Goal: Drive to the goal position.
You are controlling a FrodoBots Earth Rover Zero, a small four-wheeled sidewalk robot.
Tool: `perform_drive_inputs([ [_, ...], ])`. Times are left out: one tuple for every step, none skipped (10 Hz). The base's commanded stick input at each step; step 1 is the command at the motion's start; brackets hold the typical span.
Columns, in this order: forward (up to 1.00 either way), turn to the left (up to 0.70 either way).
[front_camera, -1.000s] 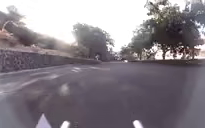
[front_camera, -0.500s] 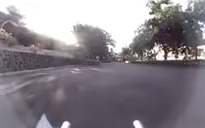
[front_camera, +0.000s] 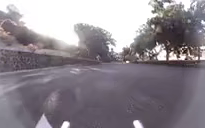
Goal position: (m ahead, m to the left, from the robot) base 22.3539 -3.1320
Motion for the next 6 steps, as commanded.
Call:
perform_drive_inputs([
  [0.67, 0.02],
  [0.67, 0.02],
  [0.67, -0.16],
  [0.67, -0.21],
  [0.67, -0.27],
  [0.67, -0.26],
])
